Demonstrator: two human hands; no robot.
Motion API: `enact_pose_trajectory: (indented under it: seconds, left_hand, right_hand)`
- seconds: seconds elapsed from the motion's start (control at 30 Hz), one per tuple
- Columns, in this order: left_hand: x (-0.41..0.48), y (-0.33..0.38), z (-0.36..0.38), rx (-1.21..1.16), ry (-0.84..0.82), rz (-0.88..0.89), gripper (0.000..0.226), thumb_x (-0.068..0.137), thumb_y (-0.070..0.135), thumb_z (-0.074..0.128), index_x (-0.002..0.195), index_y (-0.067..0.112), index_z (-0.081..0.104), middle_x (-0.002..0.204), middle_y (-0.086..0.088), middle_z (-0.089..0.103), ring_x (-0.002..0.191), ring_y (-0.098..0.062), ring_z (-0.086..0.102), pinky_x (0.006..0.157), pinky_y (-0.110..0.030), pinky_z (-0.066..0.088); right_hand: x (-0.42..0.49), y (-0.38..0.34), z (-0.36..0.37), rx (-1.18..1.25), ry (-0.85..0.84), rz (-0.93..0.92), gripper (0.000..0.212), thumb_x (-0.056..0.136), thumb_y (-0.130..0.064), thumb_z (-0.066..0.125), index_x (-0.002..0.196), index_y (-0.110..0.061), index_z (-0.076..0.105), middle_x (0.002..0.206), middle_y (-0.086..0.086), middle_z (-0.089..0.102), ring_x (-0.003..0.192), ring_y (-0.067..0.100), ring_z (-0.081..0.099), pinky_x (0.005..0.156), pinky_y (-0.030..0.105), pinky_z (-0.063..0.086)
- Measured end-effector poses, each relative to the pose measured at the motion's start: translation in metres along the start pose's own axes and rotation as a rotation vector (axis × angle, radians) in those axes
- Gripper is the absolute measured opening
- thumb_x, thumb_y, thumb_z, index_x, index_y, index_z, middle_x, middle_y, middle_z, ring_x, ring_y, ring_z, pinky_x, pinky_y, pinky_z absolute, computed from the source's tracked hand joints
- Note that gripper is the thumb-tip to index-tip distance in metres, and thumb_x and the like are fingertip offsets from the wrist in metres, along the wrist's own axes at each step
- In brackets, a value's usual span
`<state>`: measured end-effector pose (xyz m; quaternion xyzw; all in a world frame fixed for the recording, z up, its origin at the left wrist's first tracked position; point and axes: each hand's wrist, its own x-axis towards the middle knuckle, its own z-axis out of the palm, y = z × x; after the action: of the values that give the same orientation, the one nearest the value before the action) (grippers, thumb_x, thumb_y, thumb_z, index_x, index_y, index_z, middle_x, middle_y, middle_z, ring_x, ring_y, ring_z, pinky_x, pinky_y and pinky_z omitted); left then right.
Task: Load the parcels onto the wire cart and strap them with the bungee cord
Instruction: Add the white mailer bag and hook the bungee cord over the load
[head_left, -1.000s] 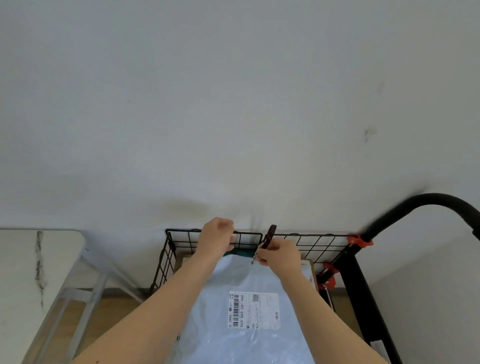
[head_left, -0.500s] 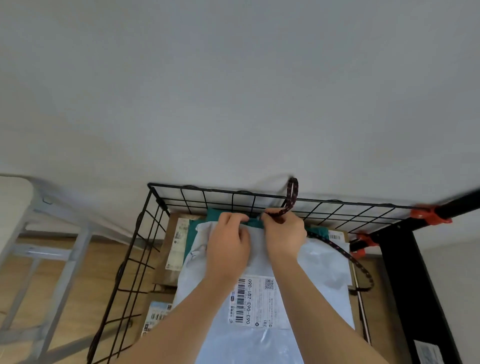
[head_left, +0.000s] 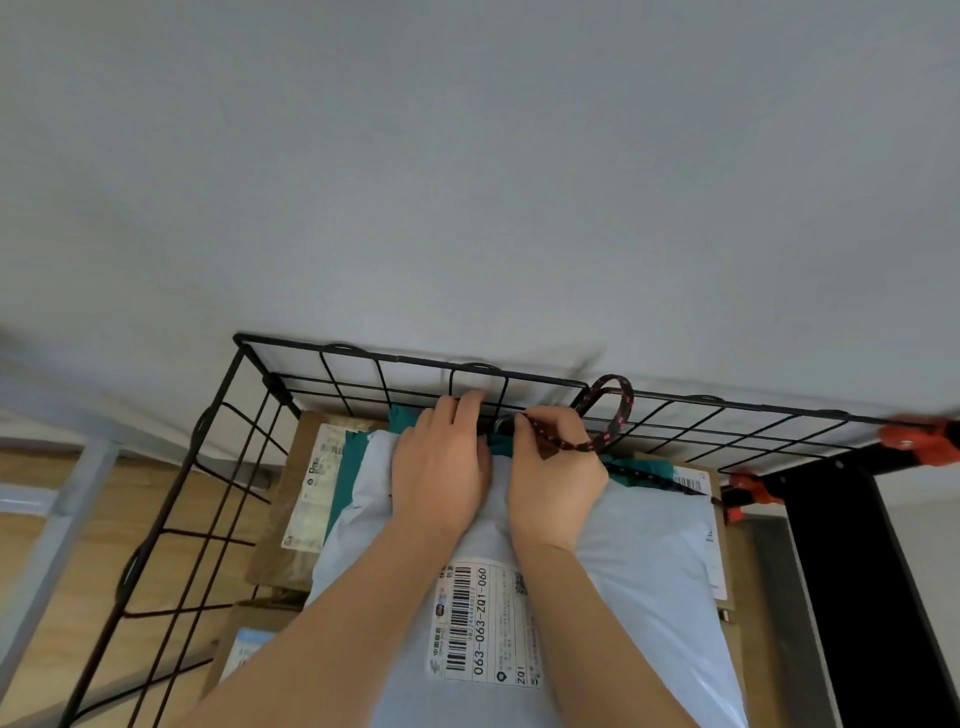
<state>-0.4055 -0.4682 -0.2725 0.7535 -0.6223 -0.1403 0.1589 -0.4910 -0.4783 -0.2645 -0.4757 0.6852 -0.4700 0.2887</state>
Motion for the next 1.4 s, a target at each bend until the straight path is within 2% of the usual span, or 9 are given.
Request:
enact_pose_trajectory:
  seconds: [0.07,0.17,0.5,0.63,0.8,1.0,1.17,1.33,1.4]
  left_hand:
    - [0.000,-0.003,0.008,0.042,0.014,0.007,0.045,0.073,0.012,0.069,0.118,0.011,0.059,0.092,-0.012,0.064,0.075,-0.032,0.061,0.058,-0.035,0.042]
    - [0.002,-0.005,0.011,0.021,0.035,-0.013,0.042,0.075,0.012,0.065,0.116,0.013,0.058,0.091,-0.012,0.061,0.076,-0.032,0.059,0.061,-0.034,0.039]
    - [-0.002,-0.003,0.022,-0.018,0.139,-0.029,0.039,0.070,0.010,0.069,0.108,0.012,0.060,0.087,-0.011,0.061,0.072,-0.031,0.059,0.059,-0.032,0.038]
    - [-0.004,-0.005,0.028,-0.027,0.211,-0.012,0.042,0.061,0.007,0.074,0.100,0.012,0.062,0.079,-0.008,0.061,0.063,-0.028,0.059,0.054,-0.031,0.041]
    - [-0.004,-0.007,0.030,-0.049,0.242,-0.002,0.042,0.061,0.007,0.074,0.101,0.012,0.062,0.081,-0.008,0.062,0.065,-0.027,0.060,0.054,-0.032,0.042]
    - [-0.005,-0.008,0.031,-0.059,0.244,-0.003,0.043,0.062,0.007,0.073,0.103,0.012,0.061,0.082,-0.007,0.063,0.067,-0.026,0.061,0.056,-0.031,0.042]
    - [-0.006,-0.008,0.033,-0.084,0.240,0.001,0.047,0.062,0.005,0.073,0.106,0.013,0.060,0.081,-0.006,0.062,0.068,-0.026,0.060,0.057,-0.030,0.038]
    - [-0.011,-0.007,0.032,-0.153,0.242,-0.005,0.051,0.063,0.002,0.072,0.111,0.012,0.058,0.086,-0.008,0.060,0.069,-0.027,0.059,0.059,-0.031,0.039]
    - [-0.013,-0.006,0.031,-0.218,0.238,-0.018,0.046,0.065,0.003,0.069,0.109,0.011,0.058,0.088,-0.008,0.059,0.069,-0.027,0.058,0.061,-0.030,0.036]
  right_hand:
    - [0.000,0.003,0.003,0.020,0.039,-0.050,0.018,0.080,0.000,0.069,0.076,-0.016,0.063,0.070,-0.007,0.062,0.063,0.001,0.058,0.064,0.003,0.041]
    - [0.005,0.007,0.007,0.020,0.103,-0.115,0.011,0.080,-0.001,0.068,0.078,-0.012,0.065,0.071,-0.003,0.063,0.064,0.014,0.058,0.065,0.012,0.044]
    - [0.013,0.016,0.008,-0.332,0.116,-0.341,0.009,0.075,-0.005,0.074,0.073,-0.012,0.068,0.061,0.003,0.064,0.050,0.021,0.060,0.052,0.021,0.034]
    - [0.011,0.018,0.007,-0.329,0.103,-0.348,0.014,0.074,0.000,0.073,0.069,-0.011,0.066,0.054,0.003,0.060,0.043,0.022,0.055,0.046,0.018,0.029]
    - [0.010,0.017,0.007,-0.331,0.084,-0.378,0.019,0.068,0.008,0.071,0.068,-0.010,0.064,0.054,0.004,0.059,0.041,0.022,0.052,0.052,0.020,0.029]
    - [0.012,0.017,0.009,-0.398,0.021,-0.312,0.010,0.075,0.002,0.063,0.068,-0.005,0.063,0.053,0.009,0.060,0.046,0.031,0.058,0.049,0.021,0.033]
    - [0.016,0.009,0.002,-0.370,-0.118,-0.089,0.013,0.090,-0.001,0.050,0.084,0.005,0.060,0.076,0.030,0.065,0.073,0.045,0.058,0.059,0.031,0.027]
    - [0.020,0.005,0.000,-0.444,-0.212,-0.013,0.020,0.092,-0.005,0.045,0.073,-0.008,0.049,0.086,0.028,0.065,0.084,0.042,0.059,0.061,0.031,0.028]
    - [0.021,0.002,0.000,-0.471,-0.218,0.008,0.017,0.093,-0.006,0.044,0.078,-0.006,0.052,0.089,0.027,0.065,0.087,0.041,0.058,0.062,0.031,0.029]
